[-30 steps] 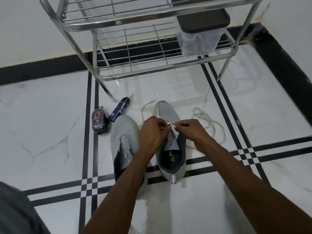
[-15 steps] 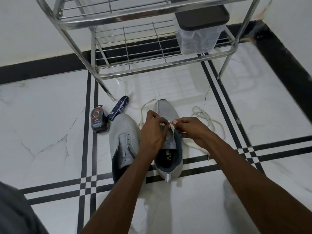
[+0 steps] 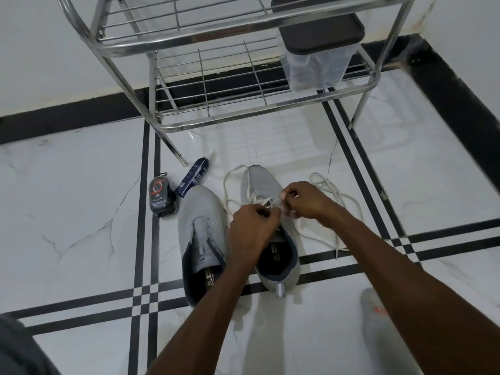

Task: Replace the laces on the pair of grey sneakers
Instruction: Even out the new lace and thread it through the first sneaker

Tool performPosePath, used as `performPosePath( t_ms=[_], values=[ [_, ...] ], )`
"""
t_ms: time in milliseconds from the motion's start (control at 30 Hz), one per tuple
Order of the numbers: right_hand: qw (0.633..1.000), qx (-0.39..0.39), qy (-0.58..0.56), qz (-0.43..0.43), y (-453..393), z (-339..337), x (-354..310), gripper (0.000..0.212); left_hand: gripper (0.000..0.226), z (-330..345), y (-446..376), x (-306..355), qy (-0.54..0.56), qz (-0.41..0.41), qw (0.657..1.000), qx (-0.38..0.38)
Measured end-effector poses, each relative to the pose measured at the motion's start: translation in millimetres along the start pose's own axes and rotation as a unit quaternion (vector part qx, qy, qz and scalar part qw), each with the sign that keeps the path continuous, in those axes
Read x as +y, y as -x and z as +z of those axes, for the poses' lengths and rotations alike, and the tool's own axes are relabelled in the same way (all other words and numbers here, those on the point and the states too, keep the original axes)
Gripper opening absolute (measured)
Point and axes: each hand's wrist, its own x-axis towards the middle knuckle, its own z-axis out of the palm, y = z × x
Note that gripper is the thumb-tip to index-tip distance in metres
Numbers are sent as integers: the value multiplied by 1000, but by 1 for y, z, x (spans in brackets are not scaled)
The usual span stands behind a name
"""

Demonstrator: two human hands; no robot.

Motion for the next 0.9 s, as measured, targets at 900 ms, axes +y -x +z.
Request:
performPosePath(
  t_ms=[900],
  values=[
    [958,71,207,-188,8,16,23,18,36,6,2,-6,-35,51,997,50]
  ],
)
